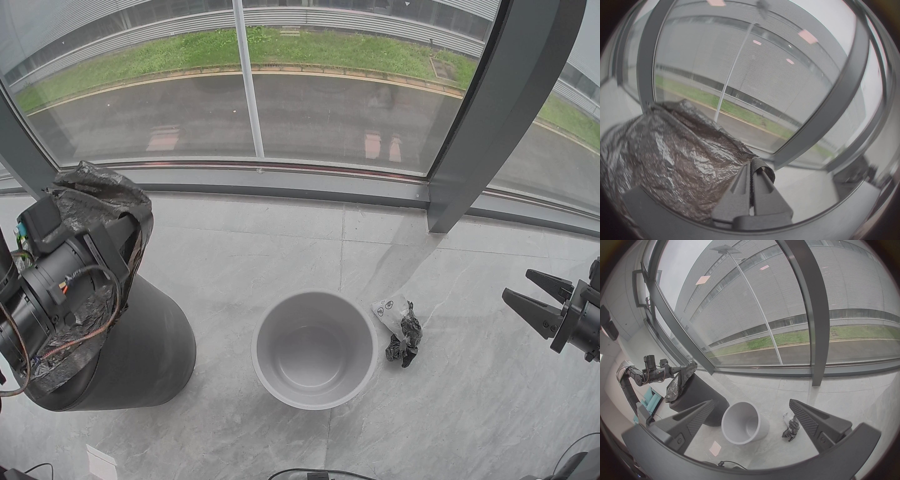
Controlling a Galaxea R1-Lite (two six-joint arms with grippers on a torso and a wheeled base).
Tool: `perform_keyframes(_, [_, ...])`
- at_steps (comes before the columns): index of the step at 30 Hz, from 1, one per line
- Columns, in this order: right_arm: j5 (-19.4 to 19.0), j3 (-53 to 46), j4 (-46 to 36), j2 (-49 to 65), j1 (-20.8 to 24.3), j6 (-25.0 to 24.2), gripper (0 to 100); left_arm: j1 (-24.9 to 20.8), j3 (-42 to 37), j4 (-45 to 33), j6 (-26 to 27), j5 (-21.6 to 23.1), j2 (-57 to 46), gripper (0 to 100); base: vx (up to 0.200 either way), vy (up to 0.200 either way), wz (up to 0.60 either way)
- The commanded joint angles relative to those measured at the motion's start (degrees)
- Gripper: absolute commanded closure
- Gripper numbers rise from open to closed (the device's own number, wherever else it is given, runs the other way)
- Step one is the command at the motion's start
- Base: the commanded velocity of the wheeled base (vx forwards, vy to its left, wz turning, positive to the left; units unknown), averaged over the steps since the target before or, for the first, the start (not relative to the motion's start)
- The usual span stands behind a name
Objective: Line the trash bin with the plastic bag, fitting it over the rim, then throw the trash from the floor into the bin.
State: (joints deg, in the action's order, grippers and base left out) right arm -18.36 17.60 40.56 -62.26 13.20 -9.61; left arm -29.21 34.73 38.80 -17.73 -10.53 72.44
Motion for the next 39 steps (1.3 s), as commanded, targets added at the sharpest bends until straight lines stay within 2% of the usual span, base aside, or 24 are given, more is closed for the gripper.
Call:
perform_keyframes(1, [0.2,2.2,1.5,-2.9,5.6,-3.9,0,-4.5,8.5,-3.5,-19.8,8.0,-0.1,100,0.0,0.0,0.0])
perform_keyframes(6, [0.3,2.8,1.5,-2.9,6.9,-6.9,0,-4.6,8.4,-4.3,-22.5,13.8,0.7,100,0.0,0.0,0.0])
perform_keyframes(10, [0.3,5.0,1.4,-3.0,7.5,-7.4,0,-4.7,9.5,-5.4,-24.4,25.4,-0.1,100,0.0,0.0,0.0])
perform_keyframes(11, [0.3,5.1,1.4,-3.0,7.6,-7.4,0,-4.7,9.8,-5.5,-25.0,26.5,-0.2,100,0.0,0.0,0.0])
perform_keyframes(12, [0.3,5.2,1.3,-3.1,8.5,-7.4,0,-4.7,10.8,-5.8,-28.2,30.2,-0.4,100,0.0,0.0,0.0])
perform_keyframes(14, [0.6,5.2,1.3,-3.5,9.3,-7.4,0,-4.6,11.9,-6.5,-33.8,34.5,-0.7,100,0.0,0.0,0.0])
perform_keyframes(17, [3.9,5.6,1.3,-4.5,11.4,-7.4,0,-2.8,12.6,-7.1,-42.6,42.6,-1.5,100,0.0,0.0,0.0])
perform_keyframes(19, [8.4,7.0,0.8,-5.9,13.9,-7.4,0,-0.2,12.8,-6.5,-48.2,48.9,-1.5,100,0.0,0.0,0.0])
perform_keyframes(20, [8.4,7.0,0.8,-5.9,13.9,-7.4,0,-0.2,12.8,-6.5,-48.2,48.9,-1.5,100,0.0,0.0,0.0])
perform_keyframes(21, [12.2,8.3,0.8,-8.0,16.5,-7.2,0,1.3,12.8,-6.0,-50.7,54.5,-1.2,100,0.0,0.0,0.0])
perform_keyframes(22, [12.2,8.3,0.8,-8.0,16.5,-7.2,0,1.3,12.8,-6.0,-50.7,54.5,-1.2,100,0.0,0.0,0.0])
perform_keyframes(23, [14.9,9.9,0.9,-10.4,19.7,-7.2,0,1.4,12.5,-5.1,-50.7,57.6,-0.7,100,0.0,0.0,0.0])
perform_keyframes(31, [16.2,12.0,1.3,-17.2,28.8,-7.0,0,-1.5,11.9,-2.5,-51.1,57.6,-0.8,100,0.0,0.0,0.0])
perform_keyframes(39, [17.0,12.2,1.2,-24.1,34.2,-5.6,0,-1.9,11.9,-0.7,-51.3,57.6,-0.7,100,0.0,0.0,0.0])
